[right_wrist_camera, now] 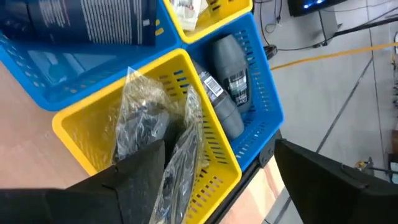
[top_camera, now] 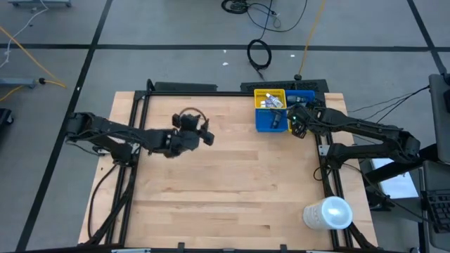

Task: Pick & Place Travel size toiletries
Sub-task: Put the blue shave cream into the bottom blue basket

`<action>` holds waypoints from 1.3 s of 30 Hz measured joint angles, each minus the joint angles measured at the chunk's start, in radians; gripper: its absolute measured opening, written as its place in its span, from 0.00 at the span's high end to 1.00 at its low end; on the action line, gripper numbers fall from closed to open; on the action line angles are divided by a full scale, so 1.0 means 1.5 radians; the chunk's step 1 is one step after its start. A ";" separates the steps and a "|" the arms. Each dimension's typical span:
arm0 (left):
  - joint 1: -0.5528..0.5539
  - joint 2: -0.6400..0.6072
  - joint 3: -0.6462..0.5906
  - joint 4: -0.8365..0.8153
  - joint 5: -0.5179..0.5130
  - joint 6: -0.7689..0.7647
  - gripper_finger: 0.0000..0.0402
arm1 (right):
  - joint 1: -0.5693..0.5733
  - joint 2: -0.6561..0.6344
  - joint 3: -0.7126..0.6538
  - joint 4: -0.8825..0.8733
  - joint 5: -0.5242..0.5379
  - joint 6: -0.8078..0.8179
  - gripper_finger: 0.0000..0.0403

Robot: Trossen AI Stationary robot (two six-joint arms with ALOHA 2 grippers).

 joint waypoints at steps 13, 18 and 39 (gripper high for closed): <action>0.183 -0.096 0.000 -0.403 0.411 -0.223 0.55 | 0.058 0.000 0.000 0.147 -0.140 0.030 0.27; 0.223 -0.097 0.000 -0.538 0.464 -0.293 0.55 | 0.090 0.000 0.000 0.221 -0.170 0.030 0.27; 0.246 -0.096 -0.100 -0.665 0.594 -0.645 0.55 | 0.183 0.000 0.000 0.284 -0.172 0.030 0.27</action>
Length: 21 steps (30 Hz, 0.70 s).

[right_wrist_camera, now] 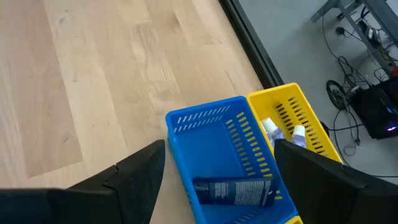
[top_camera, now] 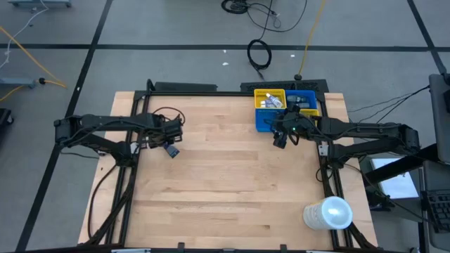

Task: Pick & Place Travel size toiletries
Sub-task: Put the blue shave cream into the bottom blue basket

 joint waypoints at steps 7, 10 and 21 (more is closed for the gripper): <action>0.000 0.000 -0.007 0.002 0.000 -0.027 0.55 | 0.000 0.000 0.000 0.000 0.000 0.000 0.27; 0.000 0.000 -0.007 0.002 -0.023 -0.086 0.55 | 0.000 0.000 0.000 -0.001 0.000 0.000 0.27; -0.001 0.005 -0.007 0.002 -0.039 -0.156 0.55 | 0.000 0.000 0.000 -0.006 -0.001 0.000 0.27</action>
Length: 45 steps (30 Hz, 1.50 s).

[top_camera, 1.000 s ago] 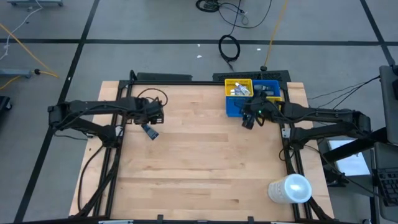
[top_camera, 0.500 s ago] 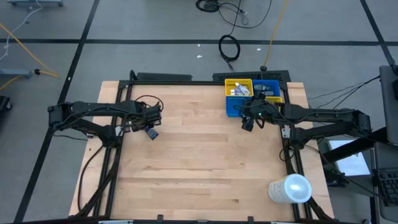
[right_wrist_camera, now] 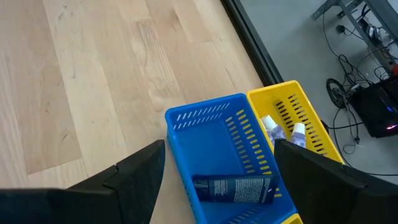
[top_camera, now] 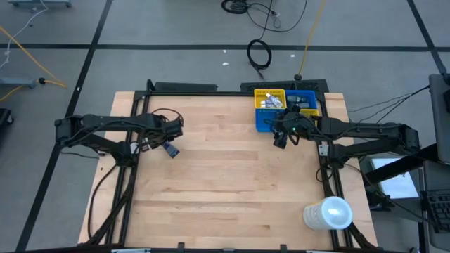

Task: Pick & Place Travel size toiletries
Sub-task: Put the blue shave cream into the bottom blue basket

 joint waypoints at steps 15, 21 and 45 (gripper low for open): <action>-0.013 0.068 0.000 0.033 -0.021 -0.043 0.55 | 0.000 0.000 0.000 -0.006 -0.001 0.000 0.27; -0.013 0.098 0.000 0.052 -0.037 -0.032 0.55 | 0.000 0.000 0.000 -0.012 -0.001 0.000 0.27; -0.008 0.104 -0.096 0.178 -0.018 -0.012 0.55 | 0.000 0.000 0.000 -0.015 -0.001 0.005 0.27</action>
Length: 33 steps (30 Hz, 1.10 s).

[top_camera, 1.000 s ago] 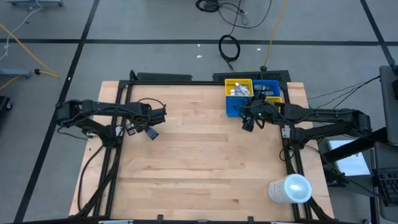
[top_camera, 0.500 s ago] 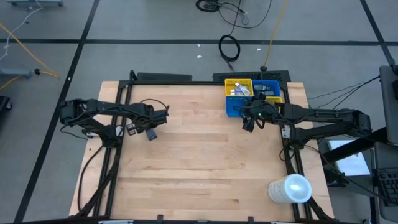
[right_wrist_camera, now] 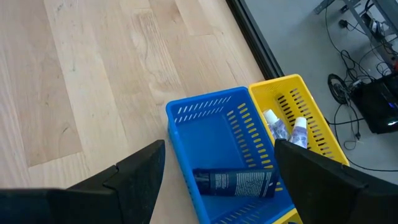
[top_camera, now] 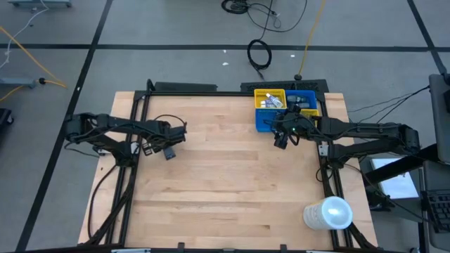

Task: Pick & Place Travel size toiletries
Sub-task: Put the blue shave cream into the bottom blue basket

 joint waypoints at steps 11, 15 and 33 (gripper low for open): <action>0.000 0.002 -0.003 0.022 -0.033 0.056 0.55 | 0.000 0.000 0.000 0.000 0.000 0.000 0.27; 0.001 0.002 -0.003 0.023 -0.027 0.062 0.59 | 0.000 0.000 0.000 0.001 0.000 0.000 0.27; 0.001 0.004 0.032 0.033 0.004 0.149 0.76 | 0.000 0.000 0.000 0.001 0.000 0.000 0.27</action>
